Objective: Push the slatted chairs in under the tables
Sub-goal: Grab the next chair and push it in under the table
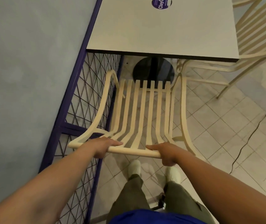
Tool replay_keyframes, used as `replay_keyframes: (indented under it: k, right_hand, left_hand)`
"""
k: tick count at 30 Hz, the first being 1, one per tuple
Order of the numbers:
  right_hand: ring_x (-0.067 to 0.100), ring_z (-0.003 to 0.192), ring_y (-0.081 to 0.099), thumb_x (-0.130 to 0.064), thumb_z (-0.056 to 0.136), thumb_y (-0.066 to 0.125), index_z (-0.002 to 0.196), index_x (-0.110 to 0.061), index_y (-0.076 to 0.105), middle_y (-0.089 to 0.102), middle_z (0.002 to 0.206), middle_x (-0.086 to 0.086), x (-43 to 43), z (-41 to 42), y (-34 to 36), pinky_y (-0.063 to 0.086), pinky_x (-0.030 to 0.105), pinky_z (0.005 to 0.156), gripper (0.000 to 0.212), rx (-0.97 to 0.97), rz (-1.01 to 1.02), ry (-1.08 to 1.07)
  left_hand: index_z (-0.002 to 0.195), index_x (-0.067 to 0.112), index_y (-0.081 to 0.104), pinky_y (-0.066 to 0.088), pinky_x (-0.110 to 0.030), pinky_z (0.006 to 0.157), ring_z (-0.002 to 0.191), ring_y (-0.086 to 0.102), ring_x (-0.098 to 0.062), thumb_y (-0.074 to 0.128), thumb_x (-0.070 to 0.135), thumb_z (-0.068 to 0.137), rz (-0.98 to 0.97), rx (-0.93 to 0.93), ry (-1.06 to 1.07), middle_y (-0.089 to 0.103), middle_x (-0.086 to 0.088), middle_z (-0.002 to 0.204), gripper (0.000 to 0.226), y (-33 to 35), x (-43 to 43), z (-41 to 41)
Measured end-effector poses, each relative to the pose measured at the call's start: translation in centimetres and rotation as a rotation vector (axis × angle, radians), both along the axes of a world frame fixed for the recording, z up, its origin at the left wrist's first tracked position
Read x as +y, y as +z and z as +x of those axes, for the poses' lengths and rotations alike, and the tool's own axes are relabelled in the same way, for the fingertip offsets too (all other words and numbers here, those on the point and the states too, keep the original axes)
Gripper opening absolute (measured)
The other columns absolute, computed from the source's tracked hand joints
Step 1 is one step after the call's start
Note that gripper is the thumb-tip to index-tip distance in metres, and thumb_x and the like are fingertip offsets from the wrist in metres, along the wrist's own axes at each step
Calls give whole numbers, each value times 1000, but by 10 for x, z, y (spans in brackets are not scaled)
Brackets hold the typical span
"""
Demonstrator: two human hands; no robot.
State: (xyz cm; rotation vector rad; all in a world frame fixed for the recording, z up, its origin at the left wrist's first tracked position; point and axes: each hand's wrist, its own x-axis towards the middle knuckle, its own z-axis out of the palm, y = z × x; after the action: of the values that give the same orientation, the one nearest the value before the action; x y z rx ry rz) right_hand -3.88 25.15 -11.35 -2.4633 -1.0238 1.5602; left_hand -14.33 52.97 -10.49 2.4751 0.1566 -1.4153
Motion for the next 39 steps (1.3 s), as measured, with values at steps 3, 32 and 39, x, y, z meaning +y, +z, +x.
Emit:
replay_keyframes:
  k: [3, 32, 39]
  right_hand:
    - [21, 109, 53, 1, 84, 61, 151, -50, 21, 50, 134, 2, 1, -2, -1, 47, 34, 92, 93, 7, -8, -36]
    - [23, 102, 56, -1, 84, 60, 152, -46, 23, 53, 125, 4, 52, 46, -5, 49, 35, 88, 90, -33, 23, 16]
    - [18, 97, 49, 0, 85, 59, 152, -45, 26, 53, 126, 3, 55, 57, 1, 45, 32, 86, 87, -48, 44, 17]
  left_hand:
    - [148, 63, 19, 51, -38, 91, 116, 52, -20, 57, -10, 83, -15, 1, -10, 44, 6, 146, 105, 0, 2, -1]
    - [146, 64, 23, 52, -33, 76, 87, 55, -14, 53, -6, 87, 57, -52, -47, 52, 4, 108, 96, -3, 54, 48]
    - [145, 65, 24, 53, -36, 80, 94, 57, -18, 57, -4, 87, 38, -63, -33, 52, 5, 111, 97, -4, 58, 58]
